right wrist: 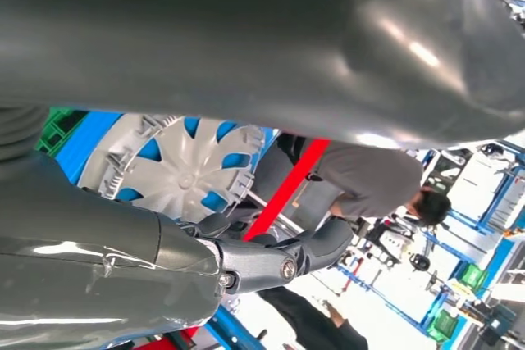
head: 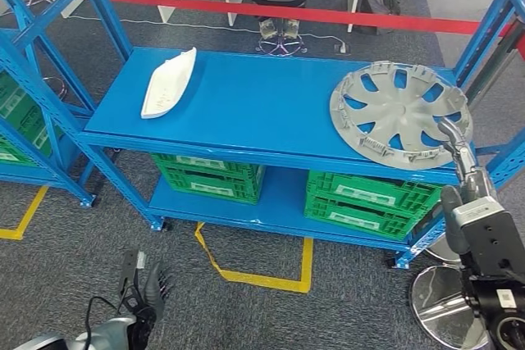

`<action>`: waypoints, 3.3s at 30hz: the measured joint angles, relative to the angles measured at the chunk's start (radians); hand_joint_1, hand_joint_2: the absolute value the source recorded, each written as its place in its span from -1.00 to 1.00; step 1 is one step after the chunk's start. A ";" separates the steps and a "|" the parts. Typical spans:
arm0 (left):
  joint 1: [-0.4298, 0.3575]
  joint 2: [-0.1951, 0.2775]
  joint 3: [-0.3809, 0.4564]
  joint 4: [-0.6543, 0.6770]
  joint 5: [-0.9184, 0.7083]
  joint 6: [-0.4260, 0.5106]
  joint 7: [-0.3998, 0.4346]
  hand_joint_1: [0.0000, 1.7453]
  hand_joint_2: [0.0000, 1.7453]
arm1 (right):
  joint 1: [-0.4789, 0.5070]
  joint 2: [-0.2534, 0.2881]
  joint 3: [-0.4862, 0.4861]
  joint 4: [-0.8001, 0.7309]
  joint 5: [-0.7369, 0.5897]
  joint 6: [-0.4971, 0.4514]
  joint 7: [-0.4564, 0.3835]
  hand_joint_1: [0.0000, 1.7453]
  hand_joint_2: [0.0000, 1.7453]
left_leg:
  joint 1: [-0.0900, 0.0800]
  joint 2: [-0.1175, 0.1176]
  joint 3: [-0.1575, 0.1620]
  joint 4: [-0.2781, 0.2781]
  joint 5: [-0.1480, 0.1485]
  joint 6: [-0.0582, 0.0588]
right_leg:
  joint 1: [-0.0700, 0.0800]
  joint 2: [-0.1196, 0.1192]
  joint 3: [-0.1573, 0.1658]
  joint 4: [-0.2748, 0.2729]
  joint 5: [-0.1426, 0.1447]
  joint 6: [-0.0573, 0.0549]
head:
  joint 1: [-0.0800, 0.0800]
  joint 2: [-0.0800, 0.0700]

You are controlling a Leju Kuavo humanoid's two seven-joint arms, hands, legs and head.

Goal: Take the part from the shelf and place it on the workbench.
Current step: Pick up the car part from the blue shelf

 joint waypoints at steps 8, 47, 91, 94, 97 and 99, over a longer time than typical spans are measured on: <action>0.009 0.006 0.015 0.000 0.001 -0.008 -0.006 -1.00 -1.00 | -0.002 -0.009 -0.028 0.008 -0.006 -0.014 -0.009 -1.00 -1.00 | -0.001 0.000 -0.002 0.006 -0.003 0.005 | -0.002 -0.001 0.000 -0.001 0.001 0.002 | 0.000 0.000; 0.027 0.019 0.041 -0.001 0.009 -0.012 -0.016 -1.00 -1.00 | 0.008 -0.011 -0.047 0.011 -0.038 -0.013 -0.041 -1.00 -1.00 | -0.023 -0.034 -0.061 0.008 0.040 0.046 | 0.012 0.033 0.088 0.022 -0.083 0.002 | -0.008 0.000; 0.030 0.013 0.061 -0.001 0.000 0.004 -0.025 -1.00 -1.00 | -0.069 -0.045 0.063 0.250 -0.183 0.178 0.308 -1.00 1.00 | -0.008 -0.033 0.078 -0.013 -0.071 0.005 | 0.014 0.016 -0.064 0.017 0.047 -0.020 | -0.001 0.000; 0.031 0.014 0.067 -0.001 0.001 0.003 -0.025 -1.00 -1.00 | -0.089 -0.070 0.093 0.258 -0.165 0.200 0.380 -1.00 1.00 | -0.008 -0.033 0.078 -0.013 -0.071 0.005 | 0.014 0.016 -0.064 0.016 0.047 -0.020 | -0.001 0.000; 0.032 0.018 0.069 -0.001 0.001 0.000 -0.025 -1.00 -1.00 | -0.112 -0.100 0.122 0.259 -0.152 0.229 0.451 -1.00 1.00 | -0.008 -0.033 0.078 -0.013 -0.071 0.005 | 0.014 0.016 -0.063 0.015 0.048 -0.019 | -0.001 0.000; 0.032 0.020 0.071 -0.001 0.001 -0.003 -0.025 -1.00 -1.00 | -0.124 -0.119 0.136 0.258 -0.150 0.240 0.476 -1.00 1.00 | -0.008 -0.033 0.078 -0.013 -0.071 0.005 | 0.014 0.016 -0.063 0.015 0.048 -0.019 | -0.001 0.000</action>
